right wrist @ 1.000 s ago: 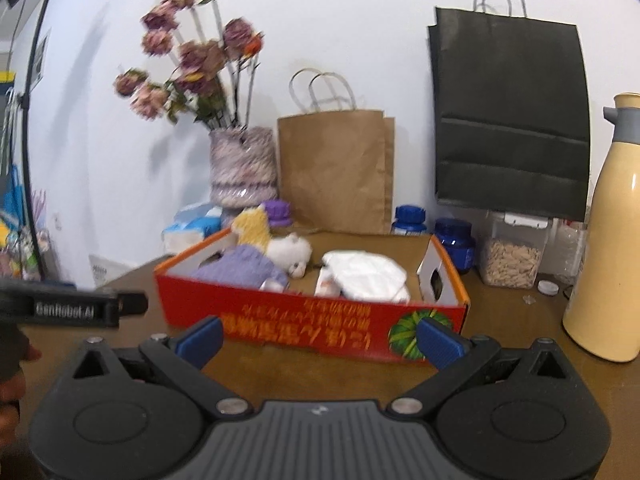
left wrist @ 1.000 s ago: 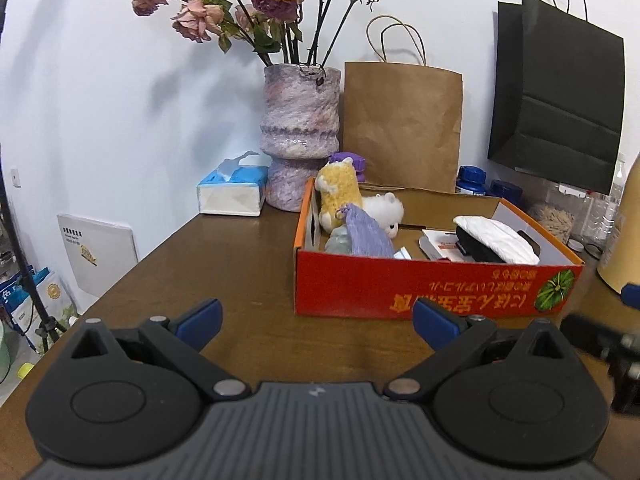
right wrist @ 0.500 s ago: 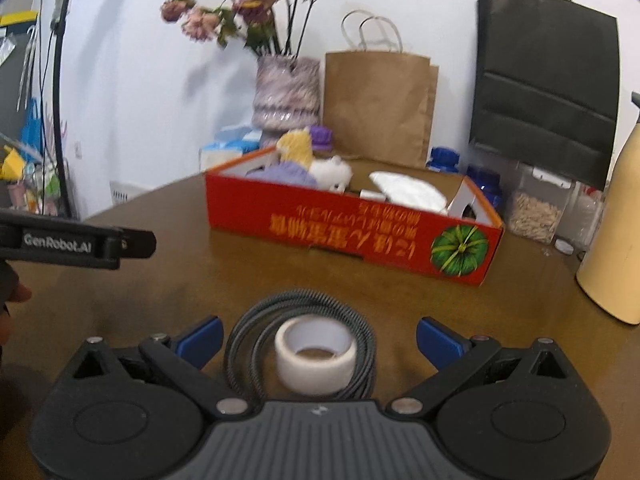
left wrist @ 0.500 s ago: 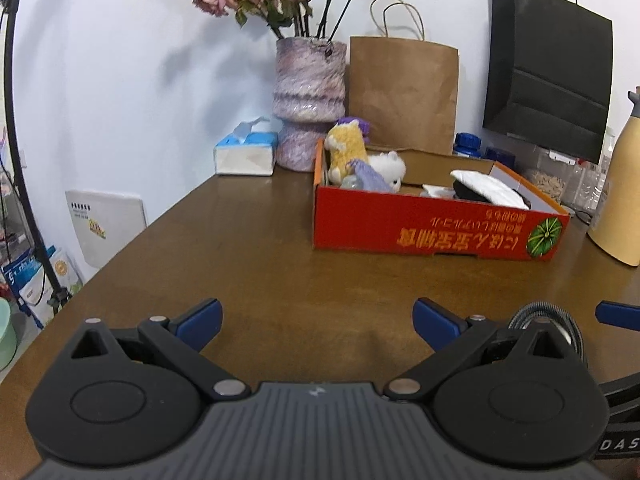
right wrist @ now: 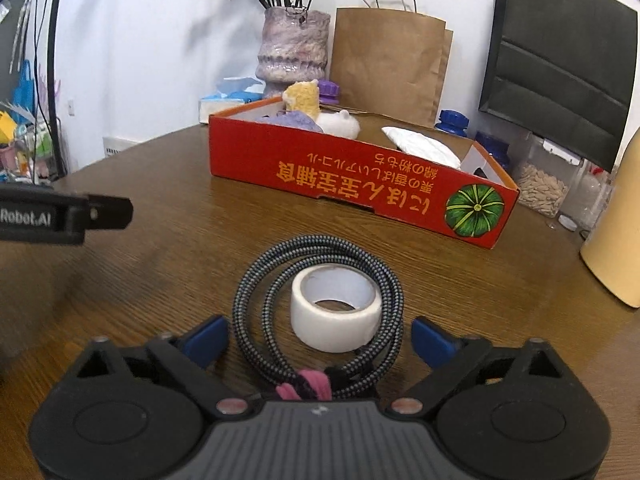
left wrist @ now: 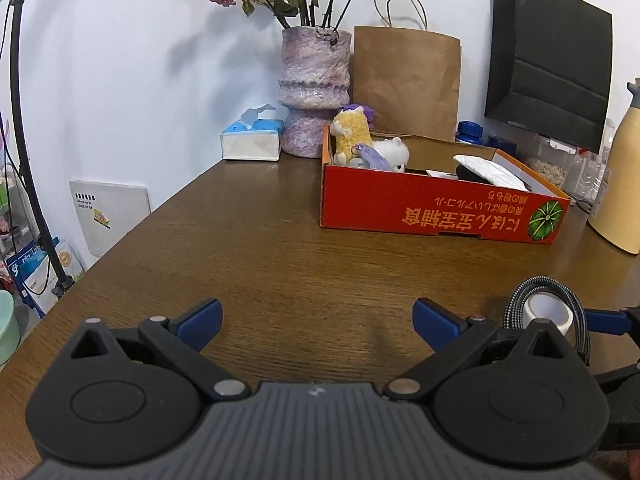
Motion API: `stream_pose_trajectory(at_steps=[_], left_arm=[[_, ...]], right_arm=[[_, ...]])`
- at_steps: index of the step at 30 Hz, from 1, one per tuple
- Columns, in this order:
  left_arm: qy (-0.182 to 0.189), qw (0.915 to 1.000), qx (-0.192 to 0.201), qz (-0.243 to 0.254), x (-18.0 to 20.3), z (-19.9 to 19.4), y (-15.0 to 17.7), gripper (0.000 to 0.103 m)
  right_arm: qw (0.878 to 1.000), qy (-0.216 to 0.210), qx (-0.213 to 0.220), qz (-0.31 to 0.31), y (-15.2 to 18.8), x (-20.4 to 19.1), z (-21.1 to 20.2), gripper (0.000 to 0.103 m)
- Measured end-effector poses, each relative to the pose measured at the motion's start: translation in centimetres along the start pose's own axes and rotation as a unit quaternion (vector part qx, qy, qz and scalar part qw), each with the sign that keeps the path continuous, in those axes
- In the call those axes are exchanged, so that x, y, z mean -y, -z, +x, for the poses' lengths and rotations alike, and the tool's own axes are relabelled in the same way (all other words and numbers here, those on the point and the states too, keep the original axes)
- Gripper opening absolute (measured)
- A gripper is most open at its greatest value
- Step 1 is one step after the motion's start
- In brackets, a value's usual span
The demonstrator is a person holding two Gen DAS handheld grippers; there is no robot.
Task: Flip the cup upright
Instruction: 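Grasp the coiled black-and-white cable with the right gripper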
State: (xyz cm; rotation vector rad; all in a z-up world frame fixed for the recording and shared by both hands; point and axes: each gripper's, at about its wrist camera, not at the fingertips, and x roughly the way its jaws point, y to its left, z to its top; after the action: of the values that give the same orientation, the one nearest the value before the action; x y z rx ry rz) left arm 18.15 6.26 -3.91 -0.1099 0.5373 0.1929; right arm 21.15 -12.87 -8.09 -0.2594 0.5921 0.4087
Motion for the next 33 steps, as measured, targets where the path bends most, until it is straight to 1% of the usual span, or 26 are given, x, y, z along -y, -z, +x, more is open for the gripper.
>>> stream_pose_trajectory(at_steps=[1,6,11,16,21,26,33], left_arm=[[0.000,1.0000,0.000,0.000,0.0,0.0,0.0,0.103],[-0.005,1.0000,-0.003,-0.006,-0.2,-0.1,0.2,0.103],[-0.007,0.9999,-0.002,-0.009,-0.2,-0.1,0.2,0.103],[-0.006,0.9999,0.003,-0.013,-0.2,-0.2,0.0,0.103],[-0.012,0.9995,0.010,-0.026,0.1,-0.4,-0.3,0.103],[-0.001,0.9997,0.011,-0.021,1.7,-0.4,-0.2,0.103],[0.033,0.9994,0.005,0.004,5.5,-0.5,0.3,0.103]], right_arm=[[1.000,-0.003,0.001,0.001,0.0,0.0,0.0,0.088],[1.000,0.000,0.008,-0.012,0.0,-0.4,-0.3,0.085],[1.000,-0.006,0.027,-0.015,0.2,-0.6,-1.2,0.084],[0.999,-0.016,0.049,-0.003,0.1,0.1,-2.4,0.083],[0.997,-0.019,0.069,0.018,-0.1,1.6,-3.6,0.083],[0.996,-0.014,0.084,0.035,0.0,3.5,-4.5,0.083],[0.993,-0.006,0.096,0.064,0.6,6.8,-5.5,0.083]])
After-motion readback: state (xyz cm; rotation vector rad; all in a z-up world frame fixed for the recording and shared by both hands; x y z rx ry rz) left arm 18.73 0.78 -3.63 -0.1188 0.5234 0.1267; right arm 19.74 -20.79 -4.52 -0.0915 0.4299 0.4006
